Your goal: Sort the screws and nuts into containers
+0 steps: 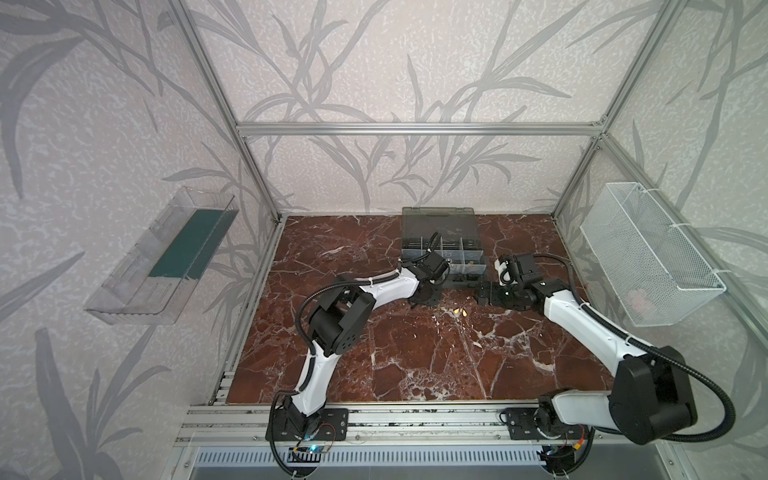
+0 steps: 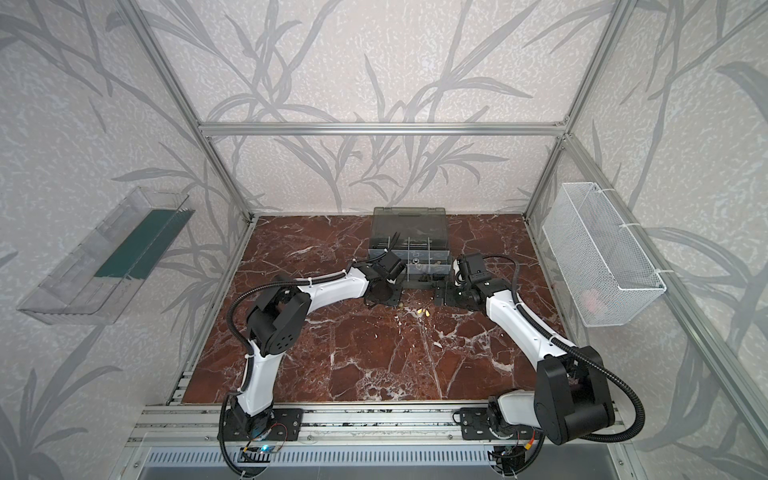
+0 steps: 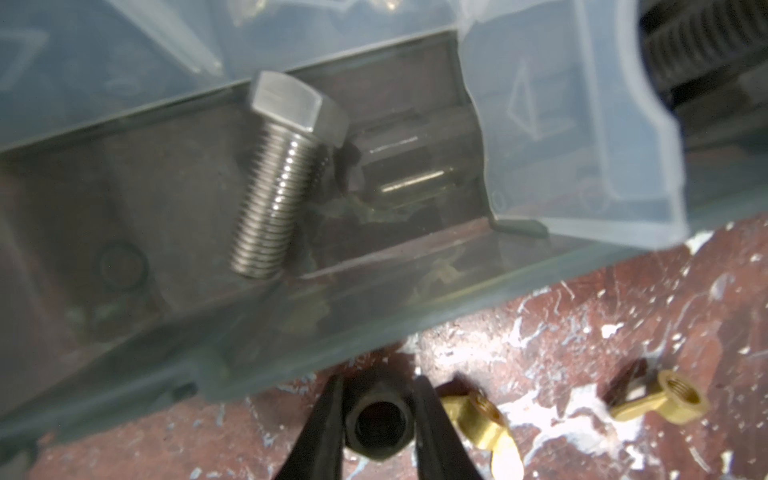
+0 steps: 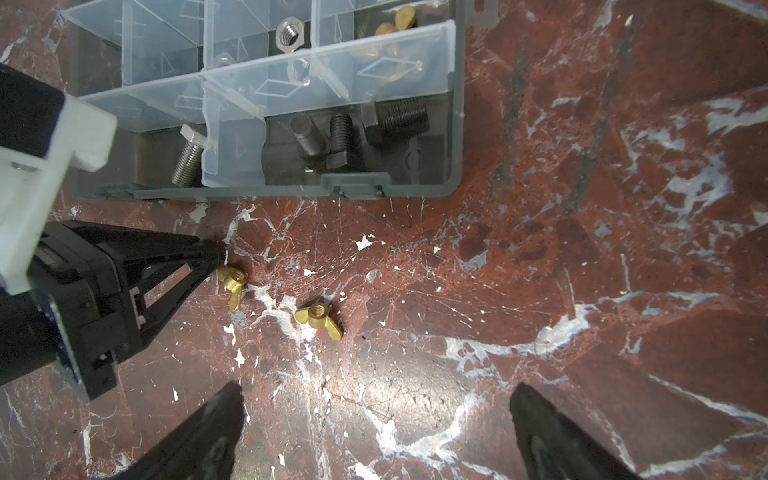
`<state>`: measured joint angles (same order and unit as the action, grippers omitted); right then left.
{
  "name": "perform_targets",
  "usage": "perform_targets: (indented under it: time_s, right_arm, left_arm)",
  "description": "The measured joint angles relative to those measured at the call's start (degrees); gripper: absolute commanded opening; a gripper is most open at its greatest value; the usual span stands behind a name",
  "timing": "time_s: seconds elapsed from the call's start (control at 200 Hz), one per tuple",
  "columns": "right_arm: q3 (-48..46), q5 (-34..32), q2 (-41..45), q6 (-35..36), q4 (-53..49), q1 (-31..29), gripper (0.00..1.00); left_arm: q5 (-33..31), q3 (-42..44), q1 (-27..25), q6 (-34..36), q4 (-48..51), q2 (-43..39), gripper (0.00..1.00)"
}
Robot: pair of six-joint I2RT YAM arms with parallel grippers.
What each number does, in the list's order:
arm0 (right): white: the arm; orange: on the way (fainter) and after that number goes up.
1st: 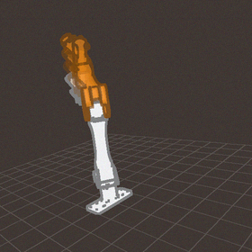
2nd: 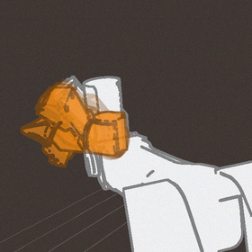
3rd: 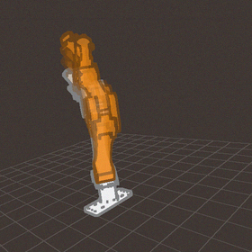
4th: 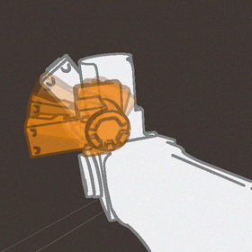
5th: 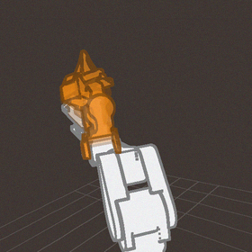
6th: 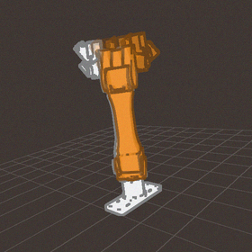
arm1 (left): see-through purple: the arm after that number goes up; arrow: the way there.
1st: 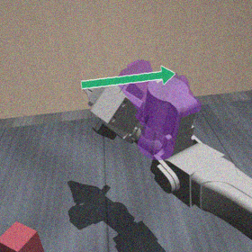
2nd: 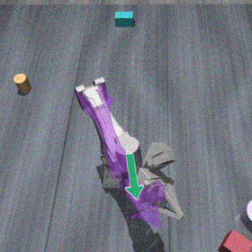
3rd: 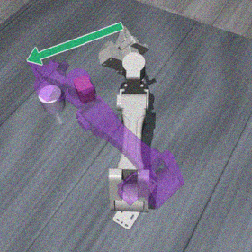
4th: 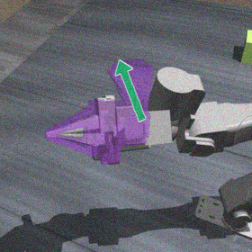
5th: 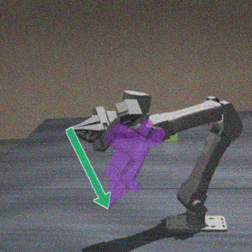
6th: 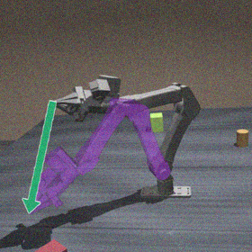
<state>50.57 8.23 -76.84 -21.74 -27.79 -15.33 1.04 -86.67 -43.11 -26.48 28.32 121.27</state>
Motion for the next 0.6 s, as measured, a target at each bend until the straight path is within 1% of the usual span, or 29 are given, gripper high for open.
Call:
perform_targets:
  time_s: [0.065,0.11,0.24,0.39,0.48,0.6]
  right_arm:
    - [-0.2,0.0,0.0,-0.2,0.1,0.0,1.0]
    - [-0.2,0.0,0.0,-0.4,0.1,0.0,1.0]
    - [-0.2,0.0,0.0,-0.7,0.2,0.0,1.0]
    - [-0.4,0.3,0.0,-0.8,0.5,0.0,1.0]
    - [-0.6,0.5,0.0,-0.8,0.7,-0.2,1.0]
    - [-0.6,0.8,-0.1,-1.0,1.0,-0.9,0.99]
  left_arm:
    - [0.0,0.0,0.0,0.0,-0.1,0.0,0.07]
    - [0.0,0.0,0.0,0.0,-0.1,0.0,0.04]
    - [0.1,0.0,0.0,0.0,0.4,-0.4,0.04]
    - [0.8,-1.2,0.0,0.6,5.5,-2.0,0.04]
    - [1.0,-5.7,0.2,0.9,9.0,-3.4,0.04]
    - [1.1,-14.5,1.4,1.3,11.5,-5.0,0.04]
